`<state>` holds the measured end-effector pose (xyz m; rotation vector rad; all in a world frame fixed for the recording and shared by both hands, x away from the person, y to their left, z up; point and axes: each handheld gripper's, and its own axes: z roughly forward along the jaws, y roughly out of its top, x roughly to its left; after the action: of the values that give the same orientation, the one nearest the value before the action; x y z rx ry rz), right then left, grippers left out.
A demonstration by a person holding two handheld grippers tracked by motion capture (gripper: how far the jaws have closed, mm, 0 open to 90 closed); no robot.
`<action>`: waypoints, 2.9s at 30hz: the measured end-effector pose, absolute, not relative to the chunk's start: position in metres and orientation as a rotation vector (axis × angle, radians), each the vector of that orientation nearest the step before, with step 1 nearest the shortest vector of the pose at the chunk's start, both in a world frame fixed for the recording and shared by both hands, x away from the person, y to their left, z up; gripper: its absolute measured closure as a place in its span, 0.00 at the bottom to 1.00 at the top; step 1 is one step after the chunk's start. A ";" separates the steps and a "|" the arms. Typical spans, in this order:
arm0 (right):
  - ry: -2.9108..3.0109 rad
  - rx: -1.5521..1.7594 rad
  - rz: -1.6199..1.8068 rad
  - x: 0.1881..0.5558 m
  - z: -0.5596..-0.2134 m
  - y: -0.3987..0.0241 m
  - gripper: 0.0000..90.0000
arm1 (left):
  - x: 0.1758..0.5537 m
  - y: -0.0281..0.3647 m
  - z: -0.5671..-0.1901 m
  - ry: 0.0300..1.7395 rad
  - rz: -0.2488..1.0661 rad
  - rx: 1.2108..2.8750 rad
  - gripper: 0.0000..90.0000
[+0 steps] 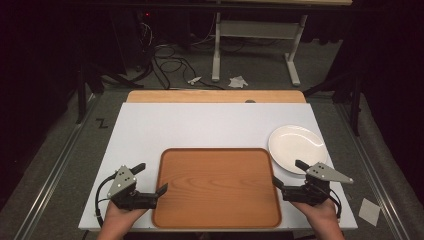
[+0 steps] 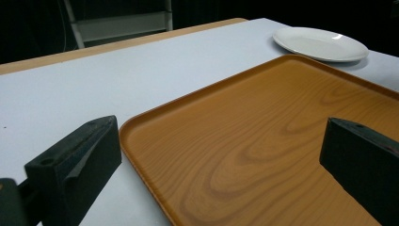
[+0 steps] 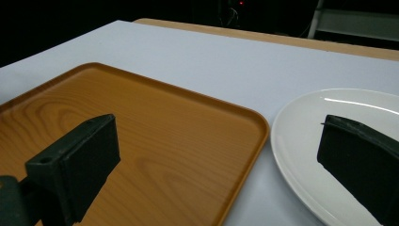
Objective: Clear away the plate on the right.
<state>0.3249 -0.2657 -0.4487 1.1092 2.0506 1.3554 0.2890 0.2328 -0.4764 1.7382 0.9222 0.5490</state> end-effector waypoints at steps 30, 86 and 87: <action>1.841 1.341 1.243 0.326 -0.455 -0.347 0.01 | 0.301 0.234 -0.474 0.920 0.548 1.709 0.00; 1.860 1.427 1.272 0.379 -0.455 -0.329 0.03 | 0.300 0.233 -0.477 0.897 0.534 1.723 0.00; 1.852 1.443 1.281 0.378 -0.455 -0.333 0.03 | 0.300 0.233 -0.476 0.895 0.536 1.726 0.00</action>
<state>0.3779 -0.3328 -0.4548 1.4432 1.8521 1.2806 0.2999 0.2333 -0.4760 1.7259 0.8950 0.5360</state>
